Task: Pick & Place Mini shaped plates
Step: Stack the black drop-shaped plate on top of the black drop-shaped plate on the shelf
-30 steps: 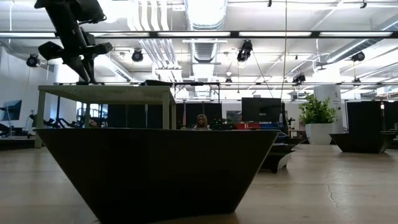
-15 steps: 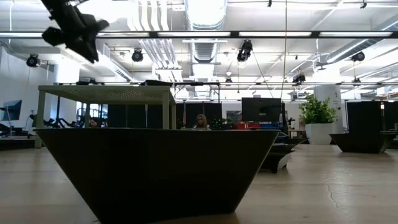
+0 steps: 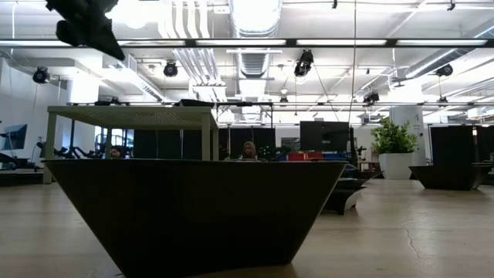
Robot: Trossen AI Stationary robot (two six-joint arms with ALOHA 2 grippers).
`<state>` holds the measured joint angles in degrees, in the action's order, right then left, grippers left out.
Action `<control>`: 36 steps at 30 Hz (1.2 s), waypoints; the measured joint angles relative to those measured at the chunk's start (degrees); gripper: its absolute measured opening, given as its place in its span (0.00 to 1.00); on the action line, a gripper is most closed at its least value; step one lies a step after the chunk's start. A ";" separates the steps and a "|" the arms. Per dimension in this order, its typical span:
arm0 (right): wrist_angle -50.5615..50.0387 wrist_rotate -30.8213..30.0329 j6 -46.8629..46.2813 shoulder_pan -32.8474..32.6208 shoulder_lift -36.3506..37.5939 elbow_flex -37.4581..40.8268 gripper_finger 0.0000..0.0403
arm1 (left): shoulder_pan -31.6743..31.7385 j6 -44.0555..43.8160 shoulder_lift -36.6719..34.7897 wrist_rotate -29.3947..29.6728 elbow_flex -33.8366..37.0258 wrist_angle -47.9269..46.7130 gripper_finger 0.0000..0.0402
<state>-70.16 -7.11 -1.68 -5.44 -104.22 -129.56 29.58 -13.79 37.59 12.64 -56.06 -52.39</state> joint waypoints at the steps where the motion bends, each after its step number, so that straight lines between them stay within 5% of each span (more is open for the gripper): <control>1: -0.17 -0.02 -0.57 -0.16 0.00 1.20 0.02 | -1.62 0.32 0.02 0.08 0.33 0.21 0.00; 12: 0.97 0.03 -6.47 -0.82 0.13 16.51 0.02 | -20.93 5.48 1.81 1.08 4.49 5.35 0.00; 22: 14.47 0.22 -12.60 -0.93 4.06 34.89 0.02 | -35.80 11.27 6.51 2.85 10.83 14.70 0.00; 36: 36.44 1.57 -24.95 -1.04 8.58 59.46 0.02 | -40.67 12.71 17.14 2.81 19.87 35.24 0.00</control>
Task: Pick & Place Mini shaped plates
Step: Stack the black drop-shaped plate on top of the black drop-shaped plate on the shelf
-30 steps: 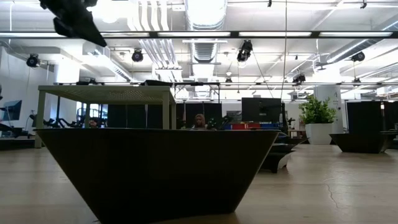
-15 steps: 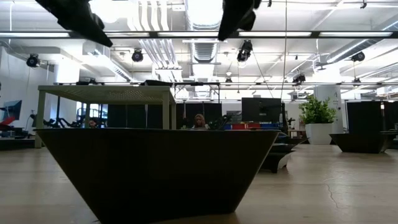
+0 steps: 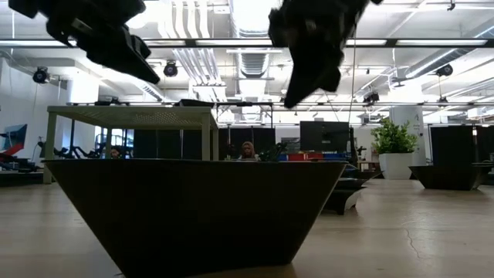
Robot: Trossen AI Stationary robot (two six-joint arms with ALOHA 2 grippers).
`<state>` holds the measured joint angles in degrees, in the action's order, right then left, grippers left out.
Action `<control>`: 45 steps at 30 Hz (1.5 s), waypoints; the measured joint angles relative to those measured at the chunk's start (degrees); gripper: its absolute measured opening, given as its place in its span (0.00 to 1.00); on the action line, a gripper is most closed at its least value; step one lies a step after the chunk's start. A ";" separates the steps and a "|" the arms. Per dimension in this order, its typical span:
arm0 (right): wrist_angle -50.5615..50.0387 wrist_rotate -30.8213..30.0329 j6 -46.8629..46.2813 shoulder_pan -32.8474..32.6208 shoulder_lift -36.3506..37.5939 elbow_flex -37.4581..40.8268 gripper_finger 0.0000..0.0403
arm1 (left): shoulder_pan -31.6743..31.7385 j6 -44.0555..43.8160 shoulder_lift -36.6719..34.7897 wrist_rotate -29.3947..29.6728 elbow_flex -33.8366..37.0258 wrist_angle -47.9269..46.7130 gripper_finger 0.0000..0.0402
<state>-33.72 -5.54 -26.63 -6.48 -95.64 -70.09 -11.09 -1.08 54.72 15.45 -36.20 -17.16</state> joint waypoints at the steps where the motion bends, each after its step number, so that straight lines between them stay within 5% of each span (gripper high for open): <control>1: 0.91 0.01 -0.02 0.00 -0.04 1.06 0.02 | -0.01 0.01 1.16 -0.03 0.01 0.78 0.00; 12: 11.94 0.00 -7.76 0.95 -0.04 9.81 0.03 | -0.07 -0.26 8.67 -0.12 -1.51 3.22 0.00; 27: 22.41 -0.04 -21.33 4.91 -1.14 15.12 0.24 | -0.07 -0.37 6.84 -0.14 -2.11 2.90 0.00; 45: 27.33 -0.26 -23.88 5.03 -7.60 15.42 0.20 | -0.07 -0.39 6.84 -0.14 -2.06 3.03 0.00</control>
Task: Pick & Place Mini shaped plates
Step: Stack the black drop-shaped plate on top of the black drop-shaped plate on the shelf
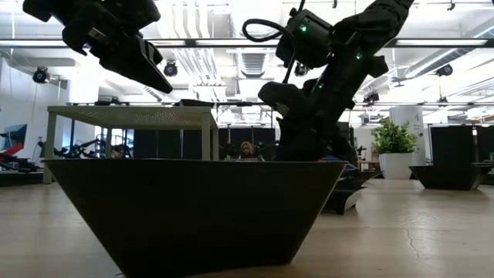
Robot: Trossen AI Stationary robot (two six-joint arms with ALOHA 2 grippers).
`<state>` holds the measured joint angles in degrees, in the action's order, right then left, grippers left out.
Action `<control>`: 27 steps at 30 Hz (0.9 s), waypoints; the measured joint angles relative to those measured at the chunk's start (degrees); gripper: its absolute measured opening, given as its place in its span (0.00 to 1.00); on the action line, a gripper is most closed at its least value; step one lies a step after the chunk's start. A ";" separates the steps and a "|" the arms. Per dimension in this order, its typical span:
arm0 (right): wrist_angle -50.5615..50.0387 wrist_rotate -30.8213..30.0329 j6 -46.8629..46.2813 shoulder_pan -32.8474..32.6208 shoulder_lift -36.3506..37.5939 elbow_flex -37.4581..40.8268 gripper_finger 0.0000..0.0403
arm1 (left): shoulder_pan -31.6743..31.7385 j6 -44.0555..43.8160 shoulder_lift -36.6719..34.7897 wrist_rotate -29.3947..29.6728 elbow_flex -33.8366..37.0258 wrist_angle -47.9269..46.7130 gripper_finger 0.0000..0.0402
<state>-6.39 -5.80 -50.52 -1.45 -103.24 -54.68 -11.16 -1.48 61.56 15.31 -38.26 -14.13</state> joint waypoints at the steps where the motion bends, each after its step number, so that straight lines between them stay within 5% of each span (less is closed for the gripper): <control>1: 0.02 0.00 0.09 0.00 0.00 0.00 0.20 | 0.00 0.00 0.00 0.00 0.00 -0.04 0.00; 27: 3.81 1.33 -0.66 -0.29 -1.73 0.07 0.24 | 0.00 0.00 -0.04 0.00 0.02 -0.04 0.00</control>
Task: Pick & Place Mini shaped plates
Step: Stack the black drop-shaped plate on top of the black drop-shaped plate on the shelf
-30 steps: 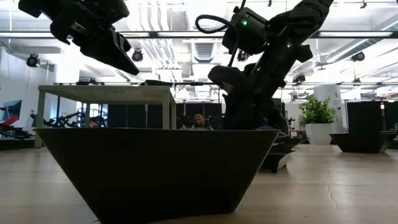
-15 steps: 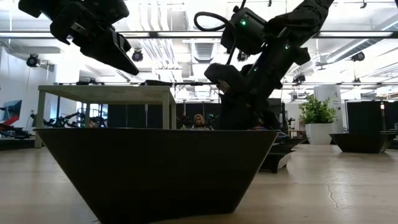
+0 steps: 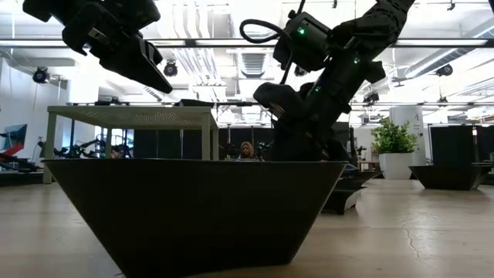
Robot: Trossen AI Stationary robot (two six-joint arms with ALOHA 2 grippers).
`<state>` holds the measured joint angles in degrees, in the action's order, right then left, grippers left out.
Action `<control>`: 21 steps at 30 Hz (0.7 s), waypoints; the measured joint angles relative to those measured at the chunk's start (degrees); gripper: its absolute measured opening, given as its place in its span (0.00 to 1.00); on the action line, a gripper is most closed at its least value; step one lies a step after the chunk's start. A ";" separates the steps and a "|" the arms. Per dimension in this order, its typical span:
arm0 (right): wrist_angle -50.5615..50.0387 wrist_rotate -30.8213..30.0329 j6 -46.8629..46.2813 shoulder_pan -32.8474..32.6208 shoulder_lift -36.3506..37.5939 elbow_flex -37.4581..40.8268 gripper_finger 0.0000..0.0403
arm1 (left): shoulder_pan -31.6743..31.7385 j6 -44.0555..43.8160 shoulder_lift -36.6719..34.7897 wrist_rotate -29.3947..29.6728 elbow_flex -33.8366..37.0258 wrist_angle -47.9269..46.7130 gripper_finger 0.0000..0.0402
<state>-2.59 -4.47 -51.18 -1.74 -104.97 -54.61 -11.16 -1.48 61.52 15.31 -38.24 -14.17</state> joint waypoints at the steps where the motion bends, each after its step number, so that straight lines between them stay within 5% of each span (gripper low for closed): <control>1: 0.04 0.00 0.00 -0.02 0.00 0.00 0.24 | 0.00 0.00 0.00 0.00 0.00 0.00 0.00; 16: 5.05 0.37 0.67 -0.61 -3.80 -0.41 0.15 | 0.00 -0.22 0.00 -0.02 0.00 0.00 0.00; 21: 5.13 0.59 2.62 -0.74 -3.56 -0.39 0.05 | 0.00 -0.26 0.00 -0.02 0.00 -0.03 0.00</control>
<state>2.55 -3.88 -48.56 -2.48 -108.53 -55.00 -11.16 -1.74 61.52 15.29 -38.24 -14.20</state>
